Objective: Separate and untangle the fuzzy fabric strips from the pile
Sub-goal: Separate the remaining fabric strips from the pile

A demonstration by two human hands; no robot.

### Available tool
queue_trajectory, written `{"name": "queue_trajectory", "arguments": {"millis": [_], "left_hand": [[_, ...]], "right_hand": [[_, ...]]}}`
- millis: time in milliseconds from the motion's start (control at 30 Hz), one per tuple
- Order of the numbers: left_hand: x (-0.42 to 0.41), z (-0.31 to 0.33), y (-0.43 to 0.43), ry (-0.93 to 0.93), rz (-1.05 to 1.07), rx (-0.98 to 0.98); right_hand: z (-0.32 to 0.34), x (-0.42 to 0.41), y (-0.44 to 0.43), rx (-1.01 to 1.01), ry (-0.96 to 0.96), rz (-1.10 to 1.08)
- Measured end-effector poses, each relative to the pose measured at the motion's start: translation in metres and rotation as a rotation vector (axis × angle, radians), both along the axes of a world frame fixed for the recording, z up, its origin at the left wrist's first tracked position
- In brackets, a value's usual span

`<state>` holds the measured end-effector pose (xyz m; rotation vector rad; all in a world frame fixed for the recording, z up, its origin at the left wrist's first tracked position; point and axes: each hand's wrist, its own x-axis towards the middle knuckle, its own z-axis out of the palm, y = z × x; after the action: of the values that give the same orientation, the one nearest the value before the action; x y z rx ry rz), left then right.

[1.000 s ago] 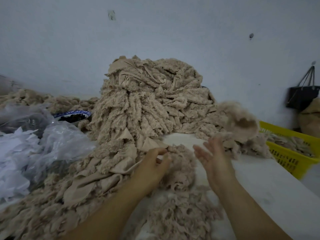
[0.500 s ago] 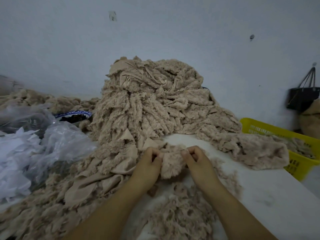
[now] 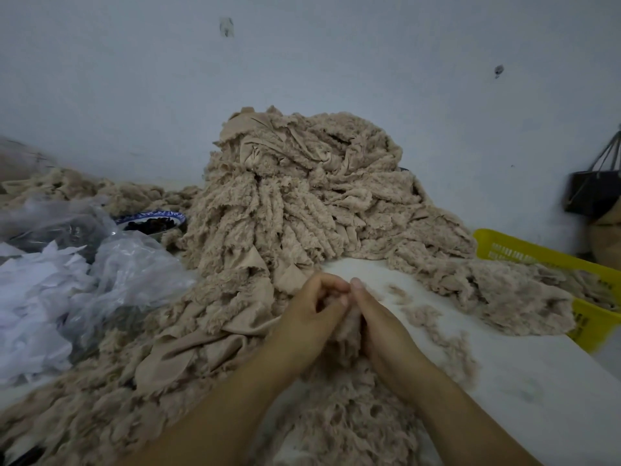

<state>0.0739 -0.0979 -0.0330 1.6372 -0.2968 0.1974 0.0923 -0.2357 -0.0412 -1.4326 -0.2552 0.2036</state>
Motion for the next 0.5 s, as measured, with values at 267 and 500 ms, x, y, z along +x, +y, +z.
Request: {"name": "queue_trajectory", "arguments": {"millis": [267,500], "left_hand": [[-0.005,-0.009,-0.004,-0.202,-0.026,0.427],[-0.003,-0.008,0.008,0.008,0.074,0.49]], "right_hand": [[0.008,0.0,-0.01,0.232,0.177,-0.013],[0.013,0.004,-0.018,0.368,0.192,-0.113]]}}
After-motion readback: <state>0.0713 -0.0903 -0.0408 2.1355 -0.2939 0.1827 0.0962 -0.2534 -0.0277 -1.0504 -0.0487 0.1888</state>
